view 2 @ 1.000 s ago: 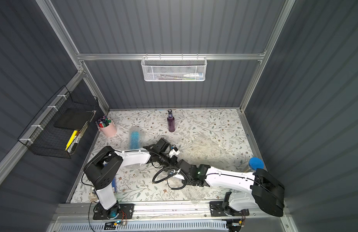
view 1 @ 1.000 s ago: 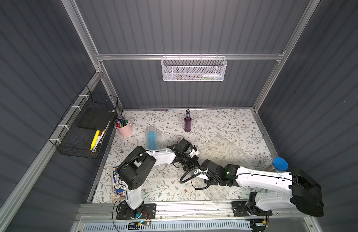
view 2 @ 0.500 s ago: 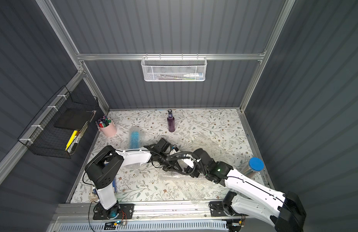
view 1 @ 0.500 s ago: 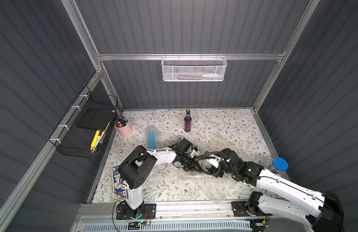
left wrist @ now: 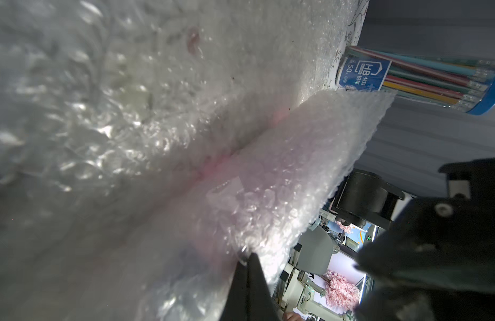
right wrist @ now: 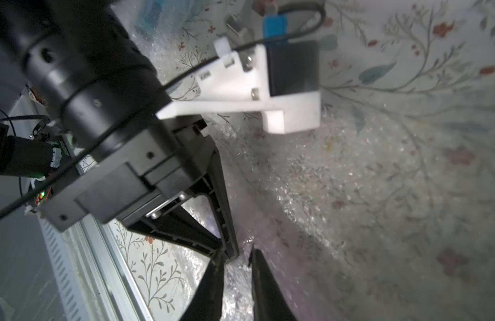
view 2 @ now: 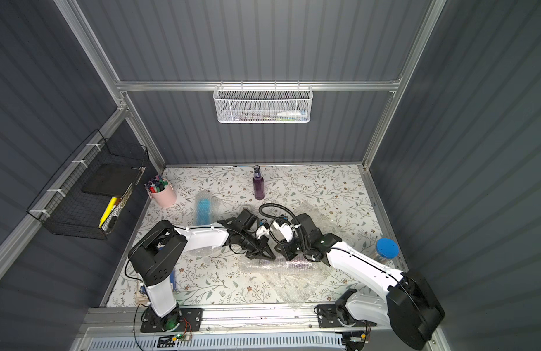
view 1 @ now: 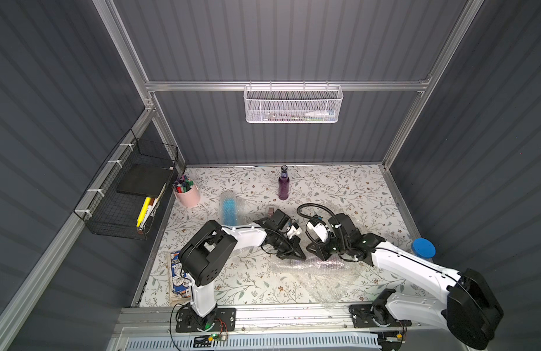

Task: Wrap wine bottles in bubble wrap
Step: Stick the tape on the bubble wrap.

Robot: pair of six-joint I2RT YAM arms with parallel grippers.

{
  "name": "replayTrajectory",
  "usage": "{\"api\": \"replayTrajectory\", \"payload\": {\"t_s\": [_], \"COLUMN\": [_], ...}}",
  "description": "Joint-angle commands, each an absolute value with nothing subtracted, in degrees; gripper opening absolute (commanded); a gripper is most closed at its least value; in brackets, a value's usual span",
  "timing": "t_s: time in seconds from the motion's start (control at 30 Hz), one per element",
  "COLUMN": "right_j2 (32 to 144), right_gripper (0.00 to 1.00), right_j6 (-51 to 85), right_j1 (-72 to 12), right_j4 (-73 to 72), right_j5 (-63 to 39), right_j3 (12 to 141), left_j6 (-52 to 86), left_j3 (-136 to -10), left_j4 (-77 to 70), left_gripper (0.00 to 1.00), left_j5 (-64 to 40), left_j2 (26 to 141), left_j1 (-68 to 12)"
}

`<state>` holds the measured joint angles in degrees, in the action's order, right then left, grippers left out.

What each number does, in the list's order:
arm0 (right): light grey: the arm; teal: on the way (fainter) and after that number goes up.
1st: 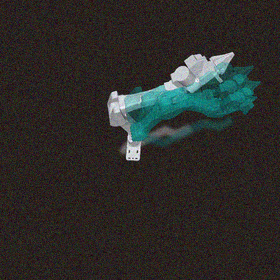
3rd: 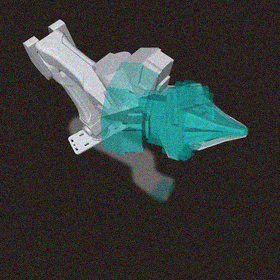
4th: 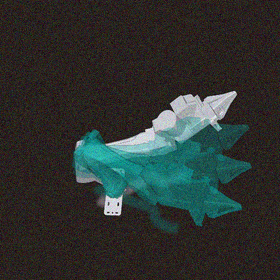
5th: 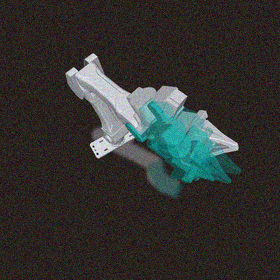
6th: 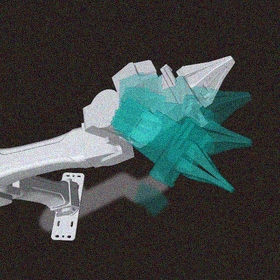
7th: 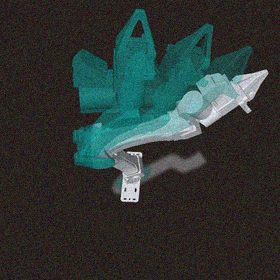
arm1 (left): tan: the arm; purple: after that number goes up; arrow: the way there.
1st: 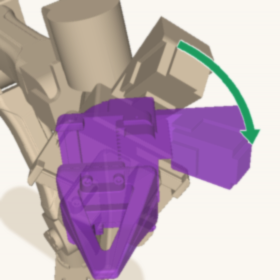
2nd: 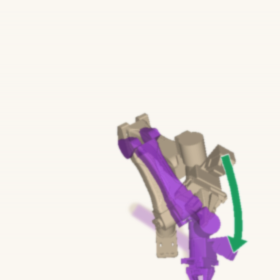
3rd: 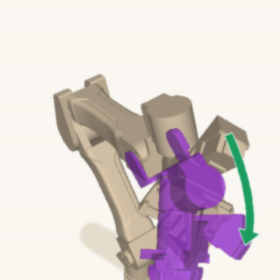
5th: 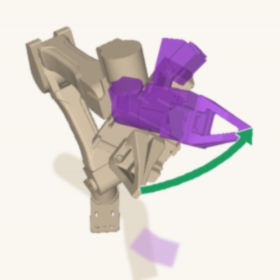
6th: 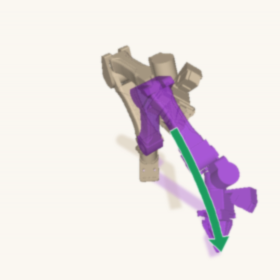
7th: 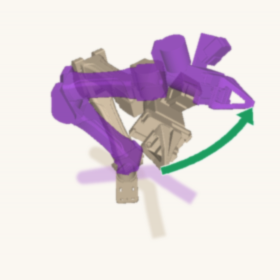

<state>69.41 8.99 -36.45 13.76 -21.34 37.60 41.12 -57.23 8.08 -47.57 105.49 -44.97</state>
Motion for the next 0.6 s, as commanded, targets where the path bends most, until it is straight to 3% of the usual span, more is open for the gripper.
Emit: {"api": "replayTrajectory", "payload": {"t_s": [0.0, 0.33, 0.57], "right_j2": [72.41, 80.87, 85.41], "right_gripper": [0.16, 0.13, 0.11], "right_j6": [15.59, 20.77, 20.91], "right_j1": [-35.38, -35.33, -35.58], "right_j4": [11.94, 5.83, 9.76], "right_j5": [-23.68, -27.94, -26.99], "right_j3": [38.36, 37.97, 38.68], "left_j6": [39.99, 41.28, 42.69], "left_j3": [-56.16, -55.65, -55.21], "left_j4": [12.4, 10.98, 9.89], "left_gripper": [0.0, 0.0, 0.0], "left_j5": [-42.67, -43.19, -43.86], "left_j2": [106.27, 105.78, 104.69], "left_j1": [-45.75, -46.07, -46.58]}}
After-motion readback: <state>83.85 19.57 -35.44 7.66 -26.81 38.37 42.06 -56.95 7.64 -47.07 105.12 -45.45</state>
